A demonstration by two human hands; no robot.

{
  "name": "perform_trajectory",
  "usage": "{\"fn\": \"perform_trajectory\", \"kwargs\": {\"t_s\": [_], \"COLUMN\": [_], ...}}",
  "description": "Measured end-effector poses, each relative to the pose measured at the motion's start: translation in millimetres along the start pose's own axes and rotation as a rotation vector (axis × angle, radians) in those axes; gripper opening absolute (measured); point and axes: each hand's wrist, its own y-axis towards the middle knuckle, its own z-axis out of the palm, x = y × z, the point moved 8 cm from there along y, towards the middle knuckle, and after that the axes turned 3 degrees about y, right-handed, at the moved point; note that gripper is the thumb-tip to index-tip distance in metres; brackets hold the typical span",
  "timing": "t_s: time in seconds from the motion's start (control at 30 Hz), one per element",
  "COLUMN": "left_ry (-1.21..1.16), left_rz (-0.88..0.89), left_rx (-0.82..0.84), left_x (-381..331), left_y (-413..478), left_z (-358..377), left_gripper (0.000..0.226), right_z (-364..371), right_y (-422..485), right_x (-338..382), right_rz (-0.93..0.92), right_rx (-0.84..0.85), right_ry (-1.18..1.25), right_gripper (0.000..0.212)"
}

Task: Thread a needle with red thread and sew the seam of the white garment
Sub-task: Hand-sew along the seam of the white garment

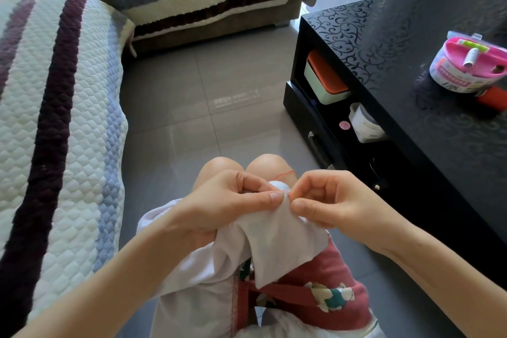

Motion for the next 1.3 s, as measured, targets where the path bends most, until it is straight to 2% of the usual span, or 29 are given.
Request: {"fn": "perform_trajectory", "kwargs": {"t_s": [0.17,0.27,0.4,0.43,0.5,0.57,0.6,0.73,0.87,0.97,1.07,1.17,1.23,1.3], "left_ry": [0.018,0.019,-0.013,-0.005,-0.023,-0.045,-0.029,0.039,0.041,0.096,0.237,0.338,0.306,0.241], "left_rz": [0.071,0.104,0.117,0.122,0.135,0.128,0.132,0.168,0.156,0.156,0.199,0.207,0.185,0.169], "left_rx": [-0.078,-0.057,-0.018,-0.026,-0.051,-0.056,-0.062,-0.056,-0.057,-0.092,-0.152,-0.251,-0.174,-0.136], "left_x": [-3.2,-3.6,-6.3,-7.0,-4.1,-3.2,-3.6,-10.6,-16.2,-20.1,-27.1,-23.7,-19.0,-17.4], "left_y": [3.8,8.9,14.9,16.1,18.2,16.7,16.2,13.4,9.7,5.9,1.9,1.7,1.9,1.0], "left_z": [-8.8,-5.4,0.8,0.0,-3.5,-2.8,-3.1,0.0,3.4,-0.9,1.0,9.5,19.7,16.5], "left_gripper": [0.029,0.04,0.038,0.039,0.028,0.016,0.017,0.012,0.01,0.014,0.016,0.039,0.04,0.015], "right_z": [-22.3,-21.3,-12.1,-12.9,-19.9,-24.1,-19.1,14.5,28.6,29.8,33.4,39.5,23.0,0.1], "right_y": [-1.4,0.9,5.4,6.2,2.8,-9.4,-15.7,-21.9,-18.2,-19.9,-24.9,-30.7,-18.3,5.1], "right_x": [-6.0,-2.9,-1.8,-1.3,5.8,26.2,36.9,55.4,58.3,61.2,69.8,92.1,99.5,87.8], "right_rz": [0.002,-0.063,-0.072,-0.078,-0.173,-0.384,-0.507,-0.877,-0.985,-1.003,-1.001,-1.047,-0.904,-0.595], "right_rx": [-0.08,-0.109,-0.139,-0.155,-0.237,-0.415,-0.471,-0.432,-0.392,-0.375,-0.298,-0.252,-0.248,-0.162], "right_ry": [-0.038,0.054,0.159,0.107,-0.243,-0.676,-0.805,-1.032,-1.092,-1.009,-0.811,-0.645,-0.361,0.088], "right_gripper": [0.009,0.011,0.02,0.017,0.013,0.023,0.026,0.019,0.017,0.015,0.014,0.013,0.012,0.009]}}
